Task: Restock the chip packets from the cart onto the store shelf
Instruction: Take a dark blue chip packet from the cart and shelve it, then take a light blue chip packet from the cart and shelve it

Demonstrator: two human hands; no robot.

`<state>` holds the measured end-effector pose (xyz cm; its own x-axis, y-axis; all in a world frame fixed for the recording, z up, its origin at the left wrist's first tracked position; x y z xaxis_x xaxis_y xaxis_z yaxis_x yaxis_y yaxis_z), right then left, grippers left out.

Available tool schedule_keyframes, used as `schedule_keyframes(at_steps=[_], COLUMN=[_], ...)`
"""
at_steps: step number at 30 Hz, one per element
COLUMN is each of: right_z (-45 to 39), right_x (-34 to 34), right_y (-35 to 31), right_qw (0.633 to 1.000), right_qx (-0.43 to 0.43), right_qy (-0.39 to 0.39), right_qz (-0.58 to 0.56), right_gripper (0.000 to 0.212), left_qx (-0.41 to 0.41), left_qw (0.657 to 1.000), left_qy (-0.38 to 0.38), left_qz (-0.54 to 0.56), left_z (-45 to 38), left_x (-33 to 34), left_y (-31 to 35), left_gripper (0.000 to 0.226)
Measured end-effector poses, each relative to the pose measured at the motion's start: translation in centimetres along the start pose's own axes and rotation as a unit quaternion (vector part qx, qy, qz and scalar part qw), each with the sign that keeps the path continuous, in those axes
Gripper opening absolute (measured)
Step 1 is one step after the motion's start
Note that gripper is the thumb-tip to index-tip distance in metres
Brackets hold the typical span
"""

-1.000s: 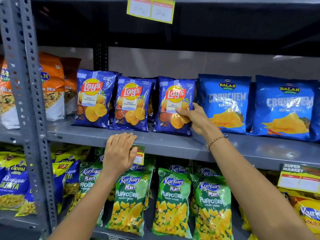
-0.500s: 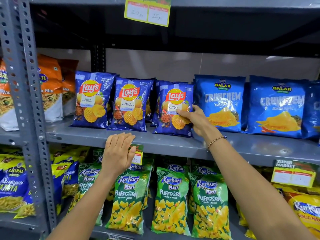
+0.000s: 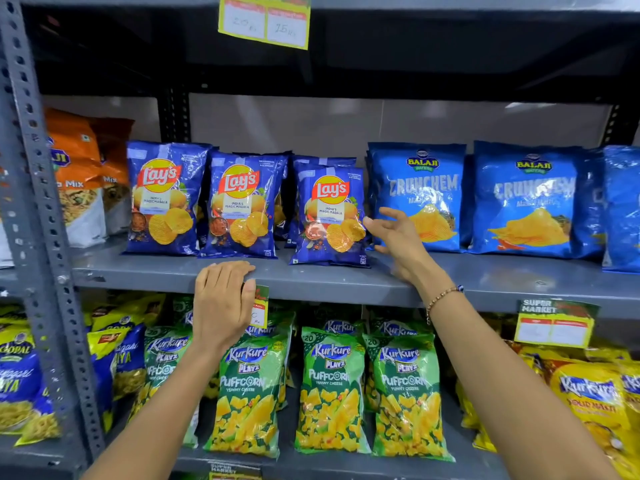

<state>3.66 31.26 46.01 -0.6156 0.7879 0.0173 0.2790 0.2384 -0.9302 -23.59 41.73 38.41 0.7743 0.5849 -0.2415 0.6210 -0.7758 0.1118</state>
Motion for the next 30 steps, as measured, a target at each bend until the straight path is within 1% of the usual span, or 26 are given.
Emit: schedule_keyframes(at_steps=[2,5,7,8,10,12,15,17,19,22,24,25,26,28,30], right_z=[0.9,3.6,6.4,7.9,11.0,13.8,17.8,20.4,23.0,27.0,29.7,31.1,32.5,35.0,37.2], right_x=[-1.0,-3.4,-5.5,-6.8,-9.7,-13.2,-19.3,-23.8,-28.4,-34.8,-38.6,-40.4,-42.1,-44.8,-47.1], right_y=[-0.8,-2.1,-2.4,-2.2,-1.2,0.8,4.5,7.5,11.1,17.0,21.5,24.0,26.6,30.7,34.4], right_qw=[0.997,0.980,0.968,0.964,0.958,0.957,0.949,0.938,0.924,0.901,0.884,0.877,0.869,0.852,0.826], right_qx=[-0.051,-0.144,-0.189,-0.201,-0.202,-0.179,-0.121,-0.076,-0.021,0.067,0.128,0.166,0.204,0.279,0.357], right_qy=[0.042,0.121,0.153,0.165,0.196,0.226,0.285,0.331,0.370,0.413,0.433,0.434,0.431,0.424,0.421], right_qz=[0.030,0.064,0.059,0.055,0.052,0.044,0.050,0.068,0.090,0.111,0.120,0.126,0.131,0.130,0.116], right_gripper=[0.045,0.022,0.012,0.011,0.019,0.021,0.023,0.020,0.016,0.022,0.027,0.029,0.032,0.029,0.030], left_qx=[-0.017,-0.007,0.009,0.017,0.032,0.037,0.028,0.009,-0.016,-0.047,-0.058,-0.057,-0.052,-0.045,-0.038], left_qw=[1.000,0.998,0.993,0.987,0.963,0.930,0.875,0.836,0.802,0.757,0.716,0.701,0.694,0.671,0.626], left_qy=[0.014,0.051,0.075,0.082,0.065,0.010,-0.093,-0.174,-0.256,-0.379,-0.474,-0.515,-0.547,-0.612,-0.689], left_qz=[0.016,0.040,0.088,0.136,0.258,0.365,0.475,0.520,0.540,0.529,0.508,0.490,0.466,0.417,0.363], left_z=[-0.3,-1.7,-2.8,-3.1,-3.0,-1.5,2.9,6.6,11.0,18.1,23.1,25.5,27.7,32.3,37.1], left_x=[-0.2,-0.1,-0.2,-0.2,-0.1,0.2,1.5,3.0,4.8,7.7,9.5,10.3,11.0,12.7,14.4], left_y=[1.0,4.7,8.4,10.6,15.7,21.3,29.4,34.2,38.5,44.2,47.6,49.2,50.6,53.0,54.7], left_gripper=[0.053,0.037,0.031,0.029,0.027,0.024,0.021,0.020,0.018,0.020,0.021,0.021,0.022,0.022,0.021])
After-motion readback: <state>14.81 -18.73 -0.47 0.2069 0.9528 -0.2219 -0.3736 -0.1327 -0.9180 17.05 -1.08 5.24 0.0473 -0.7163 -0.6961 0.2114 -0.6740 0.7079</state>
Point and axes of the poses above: each hand's wrist, its own z-axis away from the middle knuckle, its own x-axis out of the palm, y = z × x, the point moved 5 cm from there along -z, towards the middle knuckle, and after that the axes turned 11 degrees about y, right-handed, at the moved point
